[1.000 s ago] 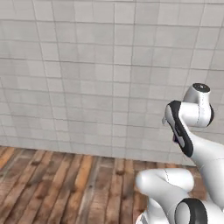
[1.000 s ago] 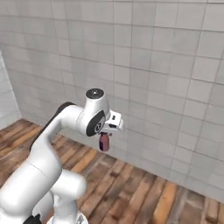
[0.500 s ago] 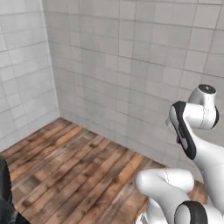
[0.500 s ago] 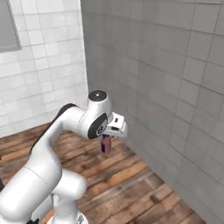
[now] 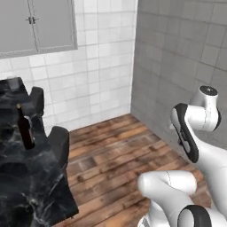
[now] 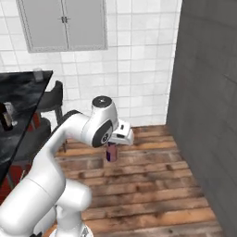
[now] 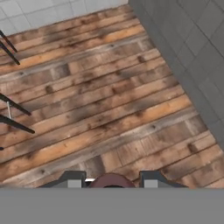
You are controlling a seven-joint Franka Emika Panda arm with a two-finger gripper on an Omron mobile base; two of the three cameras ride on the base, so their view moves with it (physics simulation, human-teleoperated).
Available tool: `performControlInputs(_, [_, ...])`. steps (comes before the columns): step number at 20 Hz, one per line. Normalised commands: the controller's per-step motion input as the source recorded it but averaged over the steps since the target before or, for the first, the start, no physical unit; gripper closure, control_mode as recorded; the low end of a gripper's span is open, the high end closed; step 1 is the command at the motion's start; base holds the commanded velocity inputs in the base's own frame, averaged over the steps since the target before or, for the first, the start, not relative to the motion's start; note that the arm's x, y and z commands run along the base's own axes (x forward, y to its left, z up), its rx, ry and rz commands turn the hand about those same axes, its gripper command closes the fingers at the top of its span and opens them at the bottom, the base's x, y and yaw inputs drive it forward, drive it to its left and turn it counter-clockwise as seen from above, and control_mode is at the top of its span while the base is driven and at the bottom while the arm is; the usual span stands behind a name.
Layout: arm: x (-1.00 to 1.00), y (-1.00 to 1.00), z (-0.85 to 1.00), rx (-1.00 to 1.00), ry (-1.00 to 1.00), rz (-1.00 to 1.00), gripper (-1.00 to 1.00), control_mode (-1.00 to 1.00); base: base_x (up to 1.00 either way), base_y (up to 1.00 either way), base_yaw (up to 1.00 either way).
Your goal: There is a wine glass and glass cup on the dining counter. Place the wine bottle next to the wine glass and the juice bottle next to the glass cup.
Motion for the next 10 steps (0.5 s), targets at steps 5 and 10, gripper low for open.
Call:
performControlInputs(5, [0.00, 0.00, 0.00, 0.00, 0.00, 0.00, 1.00, 1.00, 0.69, -0.12, 0.40])
performControlInputs(10, [0.00, 0.00, 0.00, 0.00, 0.00, 0.00, 1.00, 1.00, 0.75, -0.27, 0.19])
